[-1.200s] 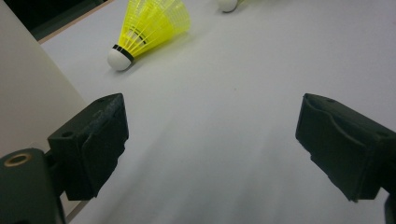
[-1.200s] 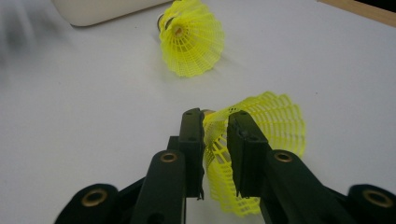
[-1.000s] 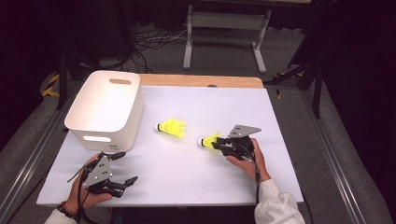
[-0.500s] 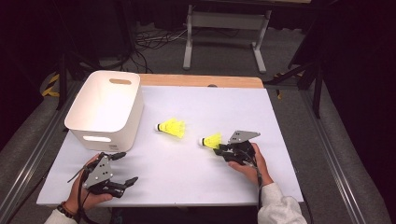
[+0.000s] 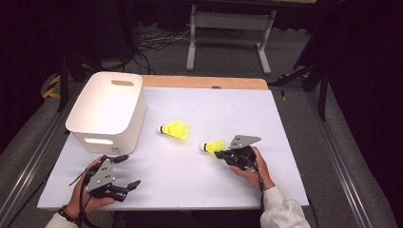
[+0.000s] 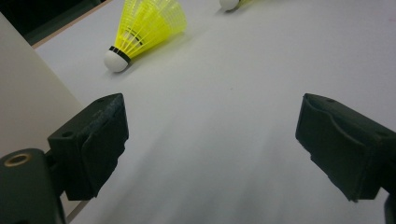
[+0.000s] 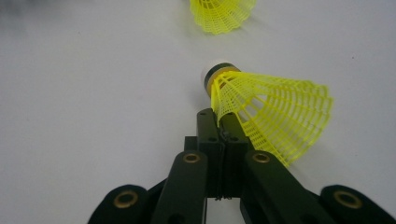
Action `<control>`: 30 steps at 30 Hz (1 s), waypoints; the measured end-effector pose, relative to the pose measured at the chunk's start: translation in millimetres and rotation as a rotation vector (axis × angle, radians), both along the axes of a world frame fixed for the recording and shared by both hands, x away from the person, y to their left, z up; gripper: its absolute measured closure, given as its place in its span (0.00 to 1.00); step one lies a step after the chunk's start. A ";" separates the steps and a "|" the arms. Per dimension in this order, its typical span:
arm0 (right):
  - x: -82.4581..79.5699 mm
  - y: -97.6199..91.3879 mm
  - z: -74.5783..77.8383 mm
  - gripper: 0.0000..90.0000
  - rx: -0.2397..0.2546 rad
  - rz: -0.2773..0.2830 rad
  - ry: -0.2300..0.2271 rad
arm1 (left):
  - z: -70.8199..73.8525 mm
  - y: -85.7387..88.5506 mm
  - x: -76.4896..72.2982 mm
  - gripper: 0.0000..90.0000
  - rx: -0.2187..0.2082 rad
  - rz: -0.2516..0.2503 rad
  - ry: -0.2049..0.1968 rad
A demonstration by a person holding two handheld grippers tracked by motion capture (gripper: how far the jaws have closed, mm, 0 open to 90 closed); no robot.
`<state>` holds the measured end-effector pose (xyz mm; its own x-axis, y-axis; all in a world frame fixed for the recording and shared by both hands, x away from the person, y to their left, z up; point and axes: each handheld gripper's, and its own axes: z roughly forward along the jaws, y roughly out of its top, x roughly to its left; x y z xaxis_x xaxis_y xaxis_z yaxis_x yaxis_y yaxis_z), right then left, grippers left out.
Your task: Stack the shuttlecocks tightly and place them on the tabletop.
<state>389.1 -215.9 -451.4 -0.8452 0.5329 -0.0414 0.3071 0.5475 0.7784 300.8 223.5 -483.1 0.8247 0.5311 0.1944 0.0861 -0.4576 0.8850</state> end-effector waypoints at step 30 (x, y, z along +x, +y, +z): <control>22.1 56.9 5.1 1.00 0.091 -0.023 -0.050 | -0.5 1.8 1.0 0.12 -0.027 -0.018 0.012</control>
